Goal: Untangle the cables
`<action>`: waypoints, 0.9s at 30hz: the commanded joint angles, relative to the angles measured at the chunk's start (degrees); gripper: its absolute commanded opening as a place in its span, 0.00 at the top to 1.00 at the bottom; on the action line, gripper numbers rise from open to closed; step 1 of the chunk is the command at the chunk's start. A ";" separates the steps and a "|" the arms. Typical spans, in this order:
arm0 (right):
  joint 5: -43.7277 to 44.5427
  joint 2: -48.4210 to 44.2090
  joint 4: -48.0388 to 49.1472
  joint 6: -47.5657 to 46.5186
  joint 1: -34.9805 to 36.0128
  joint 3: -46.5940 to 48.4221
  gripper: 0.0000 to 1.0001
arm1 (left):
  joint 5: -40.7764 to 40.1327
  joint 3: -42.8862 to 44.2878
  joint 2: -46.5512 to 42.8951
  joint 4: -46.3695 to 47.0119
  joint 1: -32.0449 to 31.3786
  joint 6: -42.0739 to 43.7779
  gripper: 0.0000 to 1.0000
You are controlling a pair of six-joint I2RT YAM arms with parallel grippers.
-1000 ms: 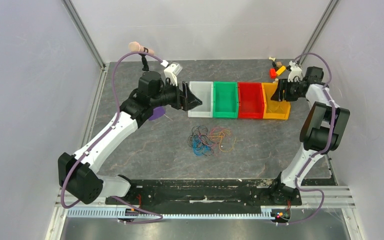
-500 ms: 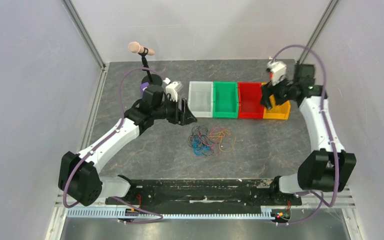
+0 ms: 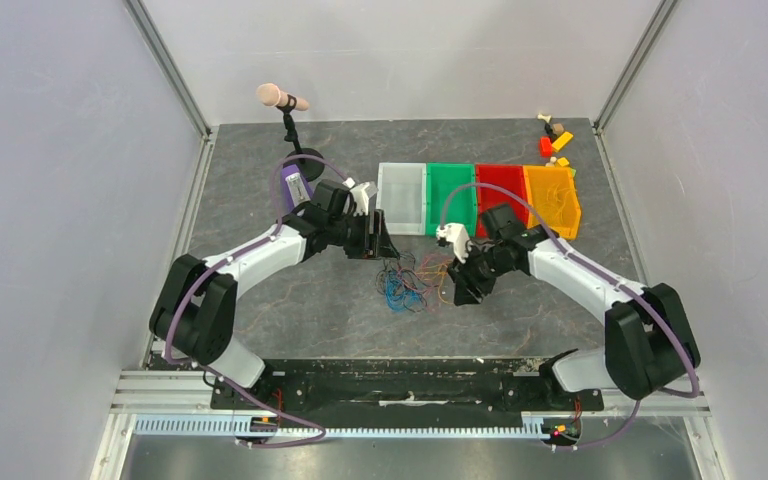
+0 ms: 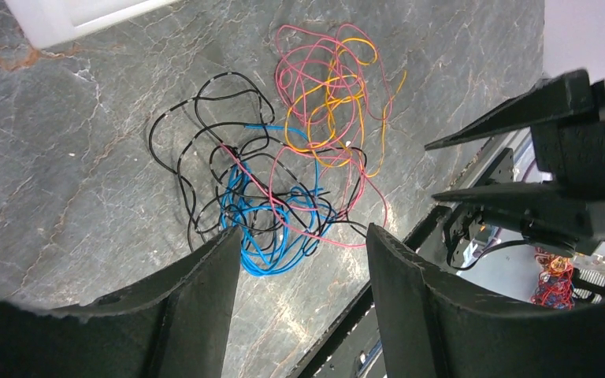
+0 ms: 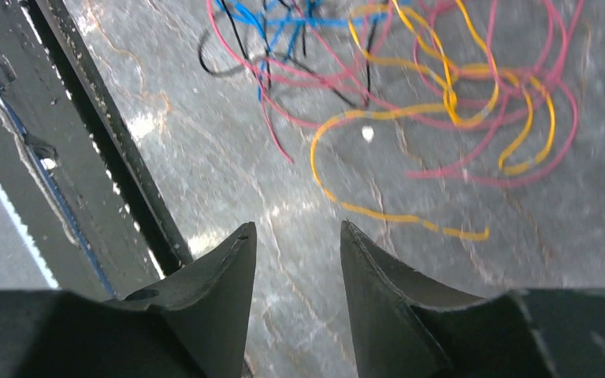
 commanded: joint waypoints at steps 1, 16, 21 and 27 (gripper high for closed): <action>1.81 1.58 9.57 1.00 4.93 -0.91 0.53 | 1.36 0.59 0.86 3.28 -0.32 -2.52 0.34; 5.00 8.51 20.51 -0.33 8.87 -7.24 0.65 | 1.38 -1.74 0.59 5.55 -0.33 -5.84 0.25; 4.88 5.86 22.57 0.49 8.94 -10.42 0.99 | 2.63 -5.94 1.20 10.60 -2.02 -9.44 0.20; 2.66 -0.81 20.41 3.21 8.45 -6.45 1.00 | 0.26 -5.34 5.69 13.66 -5.81 -9.84 0.18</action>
